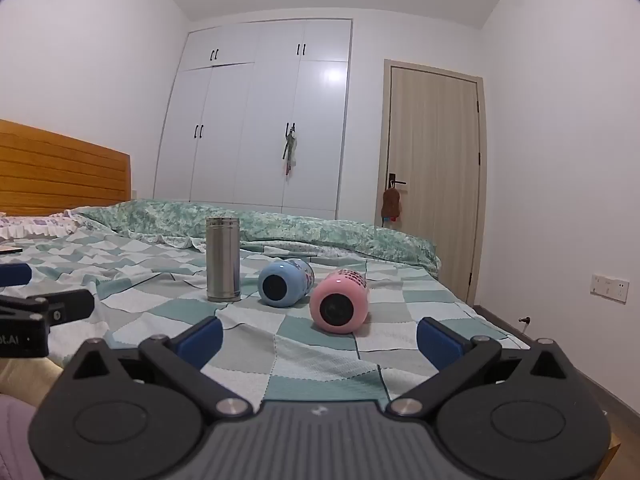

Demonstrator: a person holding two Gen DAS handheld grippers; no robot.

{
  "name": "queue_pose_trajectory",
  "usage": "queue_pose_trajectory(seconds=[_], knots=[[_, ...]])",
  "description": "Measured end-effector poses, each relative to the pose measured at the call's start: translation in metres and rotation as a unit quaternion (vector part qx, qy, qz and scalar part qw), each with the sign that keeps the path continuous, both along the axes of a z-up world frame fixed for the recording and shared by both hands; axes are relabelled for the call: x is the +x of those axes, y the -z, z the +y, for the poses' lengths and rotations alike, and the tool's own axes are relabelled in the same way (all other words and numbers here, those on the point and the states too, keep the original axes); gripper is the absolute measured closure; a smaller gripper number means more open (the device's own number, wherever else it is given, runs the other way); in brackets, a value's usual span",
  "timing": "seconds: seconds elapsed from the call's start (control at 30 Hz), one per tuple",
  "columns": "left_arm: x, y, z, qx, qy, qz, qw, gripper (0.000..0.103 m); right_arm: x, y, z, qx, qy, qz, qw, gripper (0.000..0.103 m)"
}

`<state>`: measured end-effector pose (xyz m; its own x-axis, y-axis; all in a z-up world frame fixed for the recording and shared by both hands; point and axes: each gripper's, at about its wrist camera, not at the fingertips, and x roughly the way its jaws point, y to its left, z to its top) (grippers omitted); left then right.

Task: Flip cup upright

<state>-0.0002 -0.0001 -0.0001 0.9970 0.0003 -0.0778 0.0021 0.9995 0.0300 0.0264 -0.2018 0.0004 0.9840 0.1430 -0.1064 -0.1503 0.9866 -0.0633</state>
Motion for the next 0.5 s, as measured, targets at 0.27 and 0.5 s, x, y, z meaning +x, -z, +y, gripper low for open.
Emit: queue_pose_trajectory(seconds=[0.27, 0.5], knots=[[0.0003, 0.0002, -0.0005, 0.001, 0.004, 0.001, 1.0, 0.0, -0.0006, 0.0002, -0.0008, 0.0, -0.001, 0.001, 1.0, 0.0], [0.0021, 0.0, 0.0032, 0.0, 0.005, 0.001, 1.0, 0.0, -0.0006, 0.0002, -0.0012, 0.001, -0.001, 0.0, 1.0, 0.0]])
